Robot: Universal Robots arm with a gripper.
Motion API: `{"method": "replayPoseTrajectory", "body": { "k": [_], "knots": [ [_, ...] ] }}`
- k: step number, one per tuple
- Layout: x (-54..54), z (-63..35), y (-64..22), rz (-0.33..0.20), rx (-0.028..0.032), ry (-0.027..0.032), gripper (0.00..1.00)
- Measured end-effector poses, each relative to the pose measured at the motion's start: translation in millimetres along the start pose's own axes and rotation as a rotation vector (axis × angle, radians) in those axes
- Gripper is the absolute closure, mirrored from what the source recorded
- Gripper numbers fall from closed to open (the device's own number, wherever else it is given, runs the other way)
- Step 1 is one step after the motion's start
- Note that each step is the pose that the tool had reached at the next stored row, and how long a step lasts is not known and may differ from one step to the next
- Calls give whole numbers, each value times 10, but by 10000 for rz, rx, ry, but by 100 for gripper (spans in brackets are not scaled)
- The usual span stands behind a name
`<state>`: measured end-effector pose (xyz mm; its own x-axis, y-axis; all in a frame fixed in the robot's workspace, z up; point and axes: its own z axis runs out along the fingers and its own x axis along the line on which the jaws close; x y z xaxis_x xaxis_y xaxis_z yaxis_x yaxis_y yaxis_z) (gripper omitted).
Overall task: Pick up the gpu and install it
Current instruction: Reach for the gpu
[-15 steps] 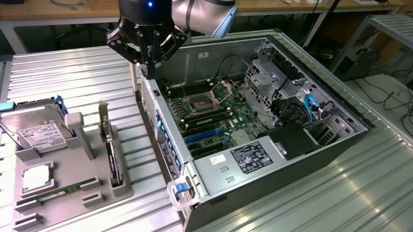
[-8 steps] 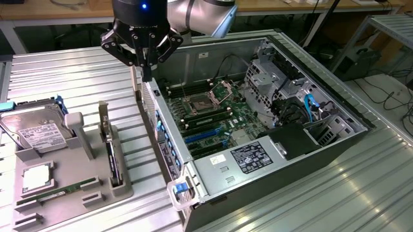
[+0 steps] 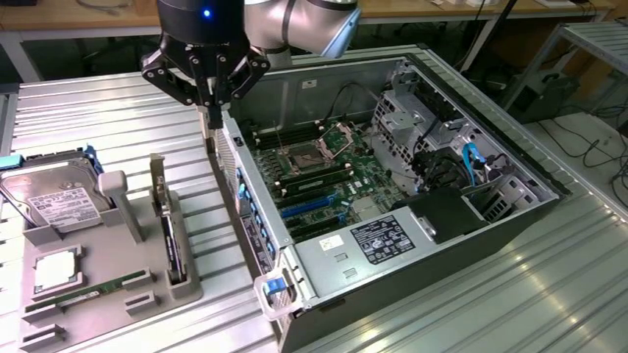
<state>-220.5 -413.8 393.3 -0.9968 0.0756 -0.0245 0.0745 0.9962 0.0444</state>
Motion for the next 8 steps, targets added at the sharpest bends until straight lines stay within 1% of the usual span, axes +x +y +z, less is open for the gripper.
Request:
{"method": "replayPoseTrajectory", "body": {
  "k": [8],
  "knots": [
    [114,-5,-62,-1,0,0,89]
  ]
}}
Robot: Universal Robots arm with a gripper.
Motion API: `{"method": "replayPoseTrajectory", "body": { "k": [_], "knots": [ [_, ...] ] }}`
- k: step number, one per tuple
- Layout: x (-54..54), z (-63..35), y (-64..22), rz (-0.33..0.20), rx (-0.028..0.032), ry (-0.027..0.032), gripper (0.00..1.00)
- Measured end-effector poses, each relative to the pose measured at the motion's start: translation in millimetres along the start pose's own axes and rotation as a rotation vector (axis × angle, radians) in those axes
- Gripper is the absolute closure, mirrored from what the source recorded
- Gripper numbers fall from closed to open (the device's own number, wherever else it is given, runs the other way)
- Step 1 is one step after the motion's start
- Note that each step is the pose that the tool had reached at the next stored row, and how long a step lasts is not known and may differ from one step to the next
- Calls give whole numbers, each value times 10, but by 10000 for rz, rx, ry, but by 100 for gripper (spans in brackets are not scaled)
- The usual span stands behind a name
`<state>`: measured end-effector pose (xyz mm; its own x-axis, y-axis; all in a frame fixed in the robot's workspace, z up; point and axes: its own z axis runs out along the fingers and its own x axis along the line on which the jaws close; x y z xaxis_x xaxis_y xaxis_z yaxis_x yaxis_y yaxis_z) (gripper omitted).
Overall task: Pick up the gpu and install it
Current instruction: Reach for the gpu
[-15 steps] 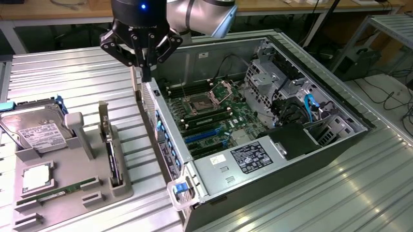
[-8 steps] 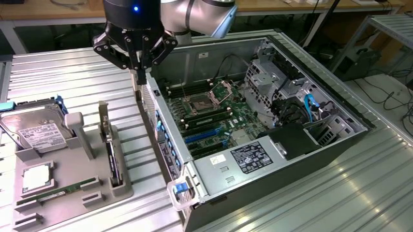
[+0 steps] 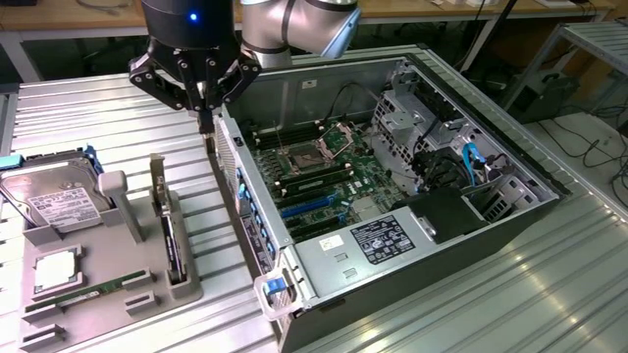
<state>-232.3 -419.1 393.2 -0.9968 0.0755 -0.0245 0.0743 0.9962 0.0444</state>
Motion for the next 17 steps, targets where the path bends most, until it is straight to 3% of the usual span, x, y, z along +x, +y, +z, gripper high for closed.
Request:
{"method": "replayPoseTrajectory", "body": {
  "k": [14,17],
  "knots": [
    [182,-7,-98,-2,0,-1,89],
    [524,-19,-223,-4,0,0,89]
  ]
}}
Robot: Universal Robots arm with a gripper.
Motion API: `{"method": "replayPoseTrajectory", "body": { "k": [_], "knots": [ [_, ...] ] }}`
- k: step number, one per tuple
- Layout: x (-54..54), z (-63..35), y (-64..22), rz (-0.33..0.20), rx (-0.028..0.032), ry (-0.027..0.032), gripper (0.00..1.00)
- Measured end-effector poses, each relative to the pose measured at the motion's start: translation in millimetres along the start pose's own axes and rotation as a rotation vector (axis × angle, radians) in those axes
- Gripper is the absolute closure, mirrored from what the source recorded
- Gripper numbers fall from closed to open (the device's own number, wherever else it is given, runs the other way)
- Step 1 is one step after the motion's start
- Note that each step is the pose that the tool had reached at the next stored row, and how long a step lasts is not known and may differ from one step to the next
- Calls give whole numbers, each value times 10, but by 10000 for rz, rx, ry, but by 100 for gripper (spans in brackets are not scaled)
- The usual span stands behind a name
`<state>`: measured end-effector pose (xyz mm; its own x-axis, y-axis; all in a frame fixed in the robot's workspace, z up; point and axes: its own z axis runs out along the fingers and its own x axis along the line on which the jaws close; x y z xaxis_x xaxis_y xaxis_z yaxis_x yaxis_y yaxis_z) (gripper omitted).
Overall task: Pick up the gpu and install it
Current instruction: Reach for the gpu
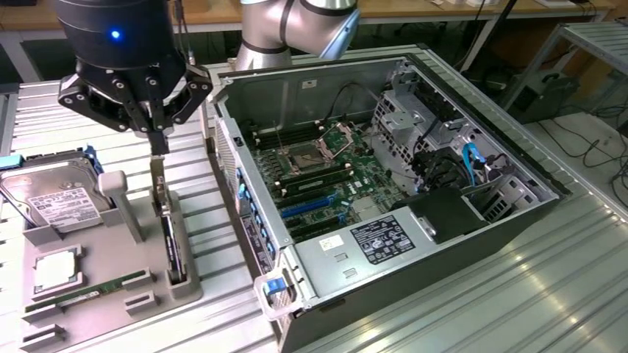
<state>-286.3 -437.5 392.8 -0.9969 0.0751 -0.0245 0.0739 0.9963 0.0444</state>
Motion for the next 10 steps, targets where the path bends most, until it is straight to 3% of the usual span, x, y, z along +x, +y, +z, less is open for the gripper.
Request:
{"method": "replayPoseTrajectory", "body": {
  "k": [10],
  "knots": [
    [207,-6,-47,-5,0,0,89]
  ]
}}
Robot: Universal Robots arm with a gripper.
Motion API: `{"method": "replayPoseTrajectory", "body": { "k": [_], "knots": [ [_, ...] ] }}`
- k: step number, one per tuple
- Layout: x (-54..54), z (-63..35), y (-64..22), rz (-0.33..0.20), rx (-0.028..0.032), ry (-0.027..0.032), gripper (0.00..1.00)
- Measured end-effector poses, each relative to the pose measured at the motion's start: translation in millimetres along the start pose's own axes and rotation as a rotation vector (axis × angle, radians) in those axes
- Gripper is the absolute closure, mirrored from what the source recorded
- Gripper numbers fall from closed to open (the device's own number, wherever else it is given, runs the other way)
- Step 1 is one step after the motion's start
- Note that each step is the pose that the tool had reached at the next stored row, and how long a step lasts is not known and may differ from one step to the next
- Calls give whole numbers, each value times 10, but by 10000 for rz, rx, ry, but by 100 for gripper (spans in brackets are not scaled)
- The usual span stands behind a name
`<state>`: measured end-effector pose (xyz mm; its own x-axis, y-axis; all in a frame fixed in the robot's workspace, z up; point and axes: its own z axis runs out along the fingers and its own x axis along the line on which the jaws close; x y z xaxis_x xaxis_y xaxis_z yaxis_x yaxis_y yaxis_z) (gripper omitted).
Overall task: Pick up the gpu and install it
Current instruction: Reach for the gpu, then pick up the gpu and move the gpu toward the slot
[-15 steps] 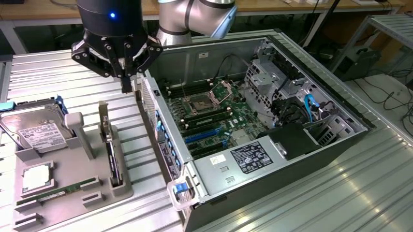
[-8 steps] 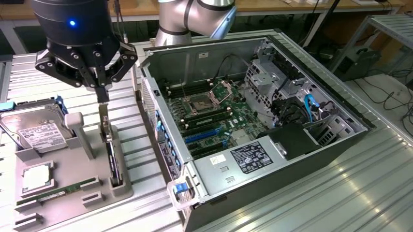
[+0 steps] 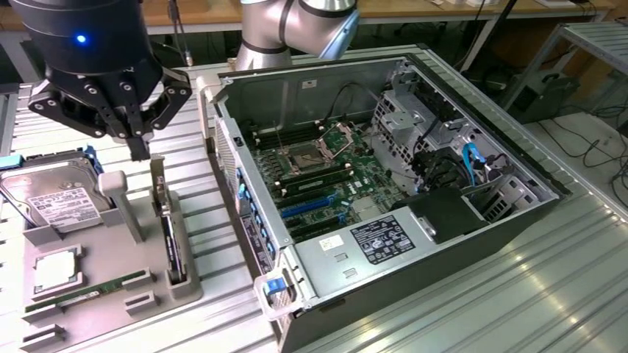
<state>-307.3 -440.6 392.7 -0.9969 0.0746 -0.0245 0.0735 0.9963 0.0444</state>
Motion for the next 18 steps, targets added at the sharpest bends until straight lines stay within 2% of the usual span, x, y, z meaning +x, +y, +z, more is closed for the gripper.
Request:
{"method": "replayPoseTrajectory", "body": {
  "k": [4,18],
  "knots": [
    [57,-2,-13,-6,0,0,89],
    [58,-2,-12,-6,0,1,89]
  ]
}}
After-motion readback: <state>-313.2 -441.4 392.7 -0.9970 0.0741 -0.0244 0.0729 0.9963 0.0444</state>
